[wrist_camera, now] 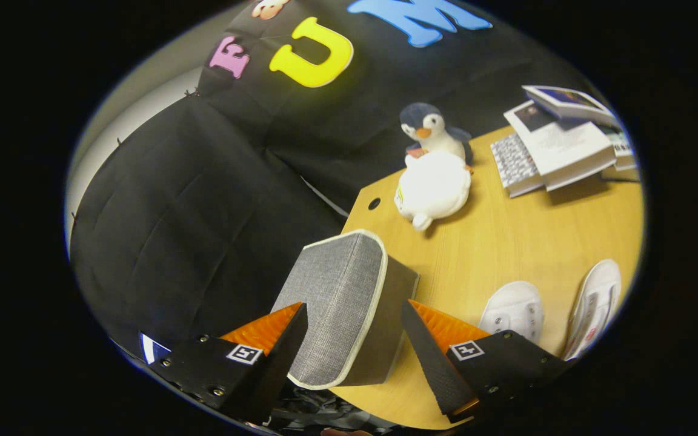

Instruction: Open the storage box then place both shoes into the box .Put the left shoe in first, then the right shoe, with the right side of both shoes facing outward in a uniform manner.

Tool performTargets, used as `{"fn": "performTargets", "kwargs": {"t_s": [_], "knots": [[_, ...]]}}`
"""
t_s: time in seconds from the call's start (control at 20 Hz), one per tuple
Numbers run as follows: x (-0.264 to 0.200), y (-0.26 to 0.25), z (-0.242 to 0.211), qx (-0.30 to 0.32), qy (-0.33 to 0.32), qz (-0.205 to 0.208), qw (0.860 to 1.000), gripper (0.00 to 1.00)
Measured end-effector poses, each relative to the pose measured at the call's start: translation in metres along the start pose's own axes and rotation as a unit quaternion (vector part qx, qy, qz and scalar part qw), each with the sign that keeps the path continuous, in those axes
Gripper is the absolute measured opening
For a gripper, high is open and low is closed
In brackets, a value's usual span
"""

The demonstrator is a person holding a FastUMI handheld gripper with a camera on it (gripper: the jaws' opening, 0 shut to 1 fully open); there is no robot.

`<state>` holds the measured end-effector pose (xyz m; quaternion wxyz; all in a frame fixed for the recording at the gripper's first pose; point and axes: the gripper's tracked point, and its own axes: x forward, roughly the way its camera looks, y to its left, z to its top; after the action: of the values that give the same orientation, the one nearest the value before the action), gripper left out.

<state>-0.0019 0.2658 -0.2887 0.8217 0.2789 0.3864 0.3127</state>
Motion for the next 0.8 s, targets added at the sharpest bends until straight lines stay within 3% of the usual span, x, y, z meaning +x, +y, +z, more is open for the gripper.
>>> {"fn": "performTargets", "kwargs": {"t_s": [0.4,0.65,0.75,0.8], "knots": [[0.039,0.005,-0.047,0.148,0.072,0.088,0.982,0.96],[0.043,0.021,-0.05,0.157,0.079,0.109,0.978,0.95],[0.044,0.023,-0.049,0.151,0.084,0.101,0.98,0.77],[0.043,0.02,-0.048,0.155,0.083,0.1,0.979,0.73]]}}
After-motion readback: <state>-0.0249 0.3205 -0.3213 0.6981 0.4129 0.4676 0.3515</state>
